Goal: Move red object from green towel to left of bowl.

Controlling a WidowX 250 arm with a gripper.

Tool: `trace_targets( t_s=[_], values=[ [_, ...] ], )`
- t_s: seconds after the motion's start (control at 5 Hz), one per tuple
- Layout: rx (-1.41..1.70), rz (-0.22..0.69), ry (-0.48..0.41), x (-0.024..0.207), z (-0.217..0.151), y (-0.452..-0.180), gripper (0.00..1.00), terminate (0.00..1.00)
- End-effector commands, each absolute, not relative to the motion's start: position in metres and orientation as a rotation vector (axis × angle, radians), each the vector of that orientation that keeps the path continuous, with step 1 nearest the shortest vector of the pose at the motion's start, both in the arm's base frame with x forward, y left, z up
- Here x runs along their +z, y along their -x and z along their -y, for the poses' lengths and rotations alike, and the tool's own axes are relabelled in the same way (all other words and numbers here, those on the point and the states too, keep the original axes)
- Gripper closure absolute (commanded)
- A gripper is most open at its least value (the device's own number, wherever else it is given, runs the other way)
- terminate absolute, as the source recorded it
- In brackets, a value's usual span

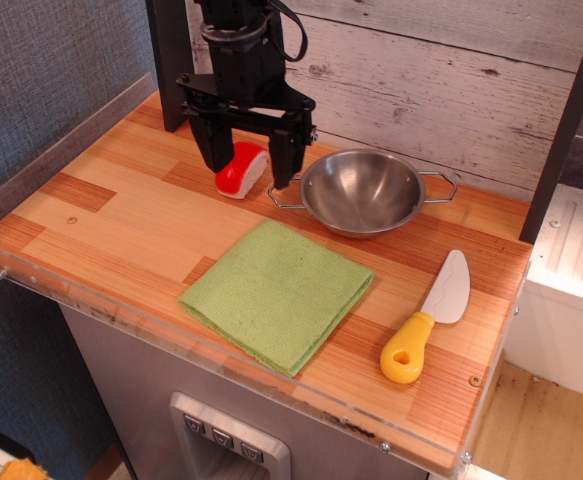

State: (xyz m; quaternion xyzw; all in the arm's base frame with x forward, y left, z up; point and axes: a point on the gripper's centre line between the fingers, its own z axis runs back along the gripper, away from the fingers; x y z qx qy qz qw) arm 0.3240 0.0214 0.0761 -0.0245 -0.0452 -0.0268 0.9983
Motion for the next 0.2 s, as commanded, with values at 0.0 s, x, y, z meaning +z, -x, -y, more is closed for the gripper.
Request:
trace_targets(
  t_s=[0.0],
  values=[
    [-0.077, 0.110, 0.039, 0.1010, -0.0226, -0.3240, 0.00, 1.00]
  ],
)
